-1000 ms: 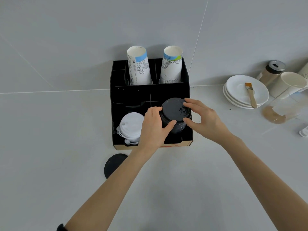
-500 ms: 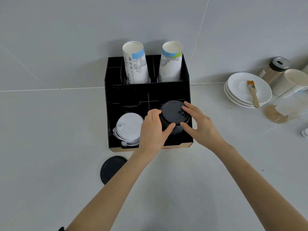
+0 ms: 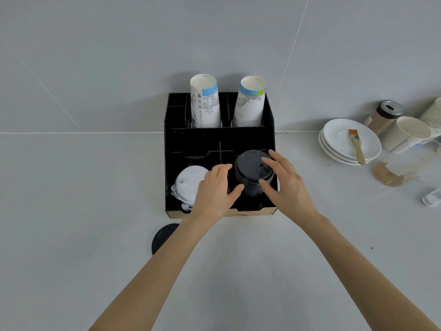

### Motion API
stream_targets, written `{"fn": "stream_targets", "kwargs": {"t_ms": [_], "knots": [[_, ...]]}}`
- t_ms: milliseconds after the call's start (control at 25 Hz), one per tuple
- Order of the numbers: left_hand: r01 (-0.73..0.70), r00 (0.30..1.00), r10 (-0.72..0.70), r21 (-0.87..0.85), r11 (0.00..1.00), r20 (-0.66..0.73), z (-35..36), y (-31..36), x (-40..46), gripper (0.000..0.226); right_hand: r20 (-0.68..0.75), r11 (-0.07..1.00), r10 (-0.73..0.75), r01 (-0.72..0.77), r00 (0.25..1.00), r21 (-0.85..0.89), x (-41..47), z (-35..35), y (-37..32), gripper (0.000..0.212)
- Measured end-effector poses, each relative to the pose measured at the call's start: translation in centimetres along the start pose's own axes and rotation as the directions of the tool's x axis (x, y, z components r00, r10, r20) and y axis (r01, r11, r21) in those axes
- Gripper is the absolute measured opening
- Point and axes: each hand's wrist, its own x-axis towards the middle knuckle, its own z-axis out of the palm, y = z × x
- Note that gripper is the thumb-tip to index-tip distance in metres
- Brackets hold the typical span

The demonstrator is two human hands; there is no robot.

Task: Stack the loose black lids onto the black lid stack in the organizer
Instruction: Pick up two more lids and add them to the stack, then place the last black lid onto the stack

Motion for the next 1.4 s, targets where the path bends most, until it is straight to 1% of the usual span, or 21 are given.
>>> {"fn": "stream_targets", "kwargs": {"t_ms": [160, 320, 520, 640, 760, 920, 1080, 1240, 1400], "knots": [[0.009, 0.999, -0.010, -0.031, 0.999, -0.032, -1.7, -1.1, -1.8, 0.052, 0.023, 0.998, -0.056, 0.056, 0.998, 0.014, -0.7, 0.7, -2.2, 0.046], [0.057, 0.996, -0.061, -0.068, 0.996, -0.062, -3.0, -3.4, -4.0, 0.051, 0.083, 0.996, -0.090, 0.088, 0.992, 0.020, -2.2, 2.5, -4.2, 0.047], [0.075, 0.992, -0.080, -0.052, 0.996, -0.095, -4.1, -6.9, -6.9, 0.048, 0.160, 0.988, -0.136, 0.122, 0.978, 0.093, -4.6, 5.6, -6.1, 0.046], [0.119, 0.988, -0.123, -0.047, 0.992, -0.094, -4.3, -8.8, -8.6, 0.049, 0.226, 0.987, -0.145, 0.127, 0.963, 0.094, -5.9, 7.7, -6.4, 0.047], [0.185, 0.980, -0.189, -0.061, 0.981, -0.066, -4.2, -10.7, -10.3, 0.049, 0.290, 0.989, -0.141, 0.123, 0.947, 0.077, -6.8, 9.5, -6.7, 0.047], [0.258, 0.966, -0.259, -0.069, 0.964, -0.013, -3.8, -12.9, -11.8, 0.048, 0.381, 0.995, -0.092, 0.077, 0.920, 0.056, -7.5, 11.3, -6.9, 0.047], [0.290, 0.956, -0.286, -0.051, 0.956, 0.073, -3.3, -14.3, -12.6, 0.053, 0.458, 1.000, -0.031, 0.026, 0.889, 0.016, -8.1, 12.9, -6.9, 0.050], [0.289, 0.951, -0.283, -0.034, 0.957, 0.123, -2.8, -15.0, -12.9, 0.058, 0.477, 1.000, -0.017, 0.023, 0.879, -0.007, -8.8, 14.2, -7.0, 0.053], [0.269, 0.957, -0.263, -0.034, 0.963, 0.121, -2.4, -15.2, -13.1, 0.060, 0.462, 1.000, -0.007, 0.013, 0.887, -0.008, -9.0, 14.8, -7.5, 0.055]]}}
